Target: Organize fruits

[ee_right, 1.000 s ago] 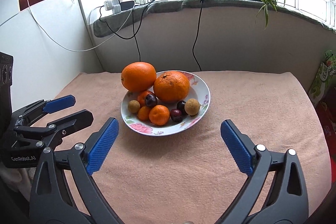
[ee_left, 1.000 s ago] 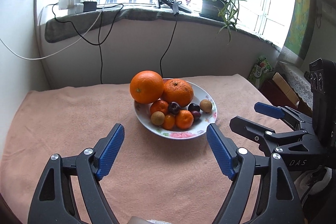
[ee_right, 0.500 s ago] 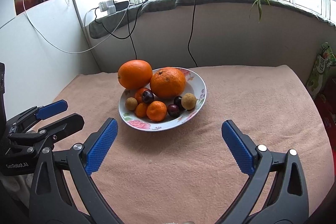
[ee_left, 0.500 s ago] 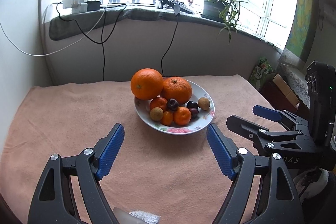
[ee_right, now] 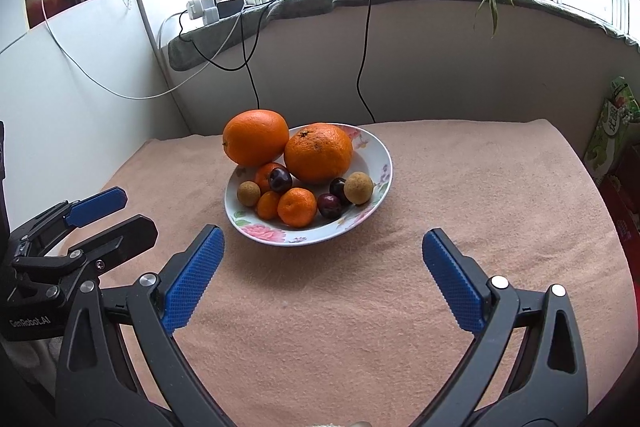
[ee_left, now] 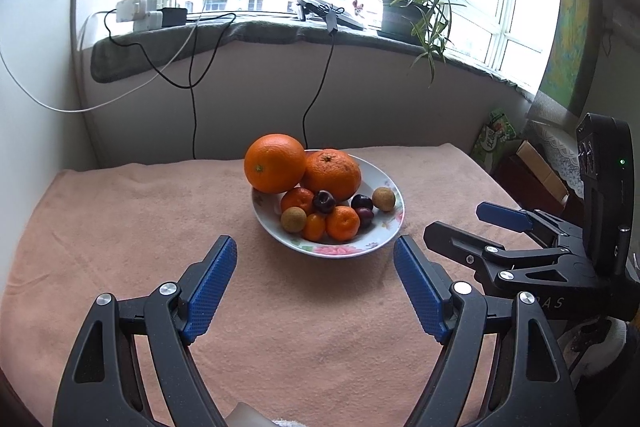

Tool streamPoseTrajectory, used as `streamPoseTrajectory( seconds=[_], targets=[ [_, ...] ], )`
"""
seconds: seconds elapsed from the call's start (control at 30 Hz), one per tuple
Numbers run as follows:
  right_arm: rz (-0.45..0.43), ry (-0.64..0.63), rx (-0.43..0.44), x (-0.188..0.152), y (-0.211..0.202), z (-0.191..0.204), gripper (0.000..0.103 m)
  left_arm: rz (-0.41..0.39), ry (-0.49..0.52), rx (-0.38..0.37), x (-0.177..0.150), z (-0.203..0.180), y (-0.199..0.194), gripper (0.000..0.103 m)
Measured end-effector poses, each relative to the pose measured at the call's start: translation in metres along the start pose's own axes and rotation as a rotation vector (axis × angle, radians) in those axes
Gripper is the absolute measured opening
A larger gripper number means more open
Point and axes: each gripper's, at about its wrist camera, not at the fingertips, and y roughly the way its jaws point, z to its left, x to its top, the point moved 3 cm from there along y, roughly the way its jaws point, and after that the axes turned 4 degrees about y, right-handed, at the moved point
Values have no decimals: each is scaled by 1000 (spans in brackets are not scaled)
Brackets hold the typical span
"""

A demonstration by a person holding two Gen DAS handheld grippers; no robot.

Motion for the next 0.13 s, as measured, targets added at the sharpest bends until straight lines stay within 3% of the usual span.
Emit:
streamPoseTrajectory(
  seconds=[0.13],
  targets=[
    [5,6,-6,1,2,-4,101,2,1,4,0,1,-1,81]
  ],
)
